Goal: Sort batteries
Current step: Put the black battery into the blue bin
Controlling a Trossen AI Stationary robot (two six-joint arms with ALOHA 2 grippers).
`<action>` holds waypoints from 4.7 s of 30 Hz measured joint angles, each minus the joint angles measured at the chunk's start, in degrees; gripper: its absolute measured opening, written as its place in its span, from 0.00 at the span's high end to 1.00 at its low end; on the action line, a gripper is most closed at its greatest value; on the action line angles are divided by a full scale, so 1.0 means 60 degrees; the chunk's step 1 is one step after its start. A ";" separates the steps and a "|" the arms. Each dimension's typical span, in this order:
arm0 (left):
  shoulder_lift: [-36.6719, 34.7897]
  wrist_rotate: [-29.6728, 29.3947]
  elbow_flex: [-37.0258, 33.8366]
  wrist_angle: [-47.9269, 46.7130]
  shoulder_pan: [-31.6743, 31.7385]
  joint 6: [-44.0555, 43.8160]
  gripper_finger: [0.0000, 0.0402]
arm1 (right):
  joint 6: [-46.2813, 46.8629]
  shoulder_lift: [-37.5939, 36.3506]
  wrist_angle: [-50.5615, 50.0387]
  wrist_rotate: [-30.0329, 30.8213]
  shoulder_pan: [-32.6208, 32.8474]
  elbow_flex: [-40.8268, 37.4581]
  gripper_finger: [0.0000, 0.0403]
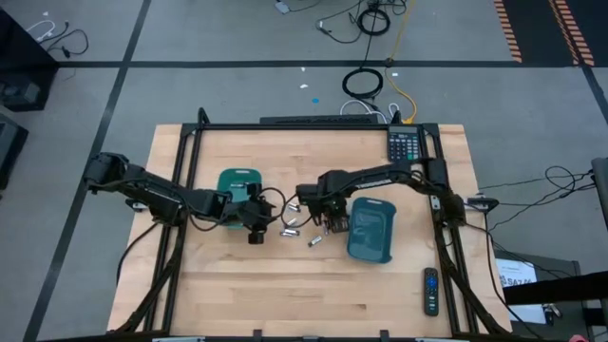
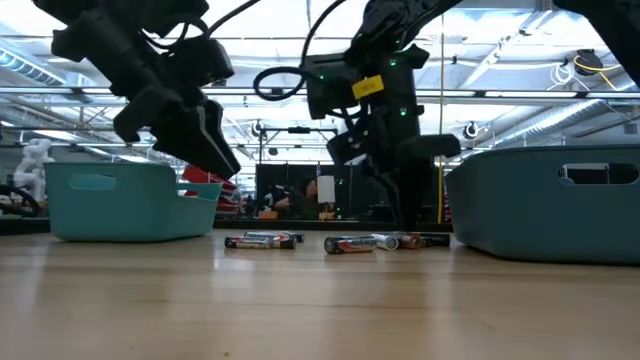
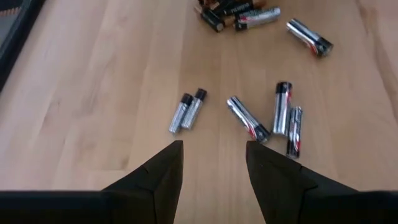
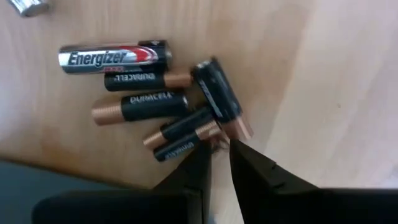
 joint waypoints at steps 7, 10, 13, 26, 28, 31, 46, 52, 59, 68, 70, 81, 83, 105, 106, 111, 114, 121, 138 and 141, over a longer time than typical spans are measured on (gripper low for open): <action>0.0000 0.0075 -0.0187 0.0056 0.0001 -0.0036 0.54 | -0.0394 0.0278 0.0062 0.0284 0.0003 0.0265 0.88; 0.0004 0.0077 -0.0281 0.0100 -0.0002 -0.0044 0.54 | -0.0468 0.0243 0.0031 0.0294 0.0007 0.0267 0.88; 0.0004 0.0077 -0.0290 0.0109 0.0001 -0.0058 0.54 | -0.0266 0.0140 0.0012 0.0475 -0.0036 0.0300 0.87; 0.0004 0.0077 -0.0290 0.0096 0.0000 -0.0036 0.54 | -0.2335 0.0085 0.0688 0.1137 0.0240 0.0311 0.67; 0.0004 0.0077 -0.0290 0.0089 0.0000 -0.0036 0.54 | -0.2515 0.0085 0.0843 0.0837 0.0234 0.0311 0.67; 0.0004 0.0077 -0.0290 0.0079 -0.0021 -0.0036 0.54 | -0.2799 0.0089 0.0962 0.0635 0.0178 0.0307 0.70; 0.0007 0.0092 -0.0286 -0.0212 -0.0024 -0.0044 0.54 | -0.3002 0.0449 0.1180 0.0463 0.0031 0.0285 0.78; 0.0007 0.0090 -0.0286 -0.0216 -0.0024 -0.0044 0.54 | -0.2888 0.0540 0.1199 0.0412 -0.0153 0.0311 0.87; 0.0007 0.0091 -0.0281 -0.0295 -0.0024 -0.0044 0.54 | -0.2883 0.0692 0.1127 0.0493 -0.0153 0.0344 0.95; 0.0007 0.0098 -0.0277 -0.0308 -0.0021 -0.0050 0.54 | -0.1850 -0.1663 0.0129 0.1141 -0.0277 0.0566 0.95; 0.0007 0.0243 -0.0276 -0.0152 -0.0017 -0.0050 0.54 | -0.1268 -0.2218 -0.0406 0.1187 -0.0157 0.0525 0.95; 0.0007 0.0361 0.0447 -0.0500 -0.0013 0.0020 0.54 | 0.2468 -0.4123 -0.2136 0.0316 0.0973 -0.0643 0.95; 0.0007 0.0392 0.0512 -0.0533 -0.0013 -0.0028 0.54 | 0.2795 -0.4251 -0.1906 0.0070 0.1206 -0.1346 0.95; 0.0103 0.1363 0.1374 -0.0892 0.0866 -0.0234 0.54 | 0.3741 -0.5516 0.0926 0.0956 0.1979 -0.3541 0.77; 0.0106 0.1354 0.1371 -0.0858 0.0890 -0.0157 0.54 | 0.3663 -0.5568 0.1298 0.0985 0.1991 -0.3447 0.77; 0.0105 0.0734 0.1371 -0.0219 0.0715 -0.0004 0.54 | 0.3230 -0.5194 0.2338 0.0984 0.1585 -0.2971 0.77; 0.0102 0.0543 0.1351 -0.0017 0.0392 -0.0012 0.54 | 0.3046 -0.4604 0.2212 0.0957 0.1099 -0.2454 0.77; 0.0098 0.0349 0.0948 0.0168 -0.0018 -0.0533 0.54 | 0.2719 -0.2262 0.0906 -0.0055 0.0418 -0.0961 0.77; 0.0096 -0.0010 0.0033 0.0643 -0.0742 -0.0353 0.54 | 0.1657 0.0318 -0.1490 -0.0786 -0.0246 0.1003 0.77; 0.0095 -0.0178 -0.0064 0.0669 -0.0859 -0.0459 0.54 | 0.1671 0.0321 -0.1644 -0.0787 -0.0432 0.1003 0.77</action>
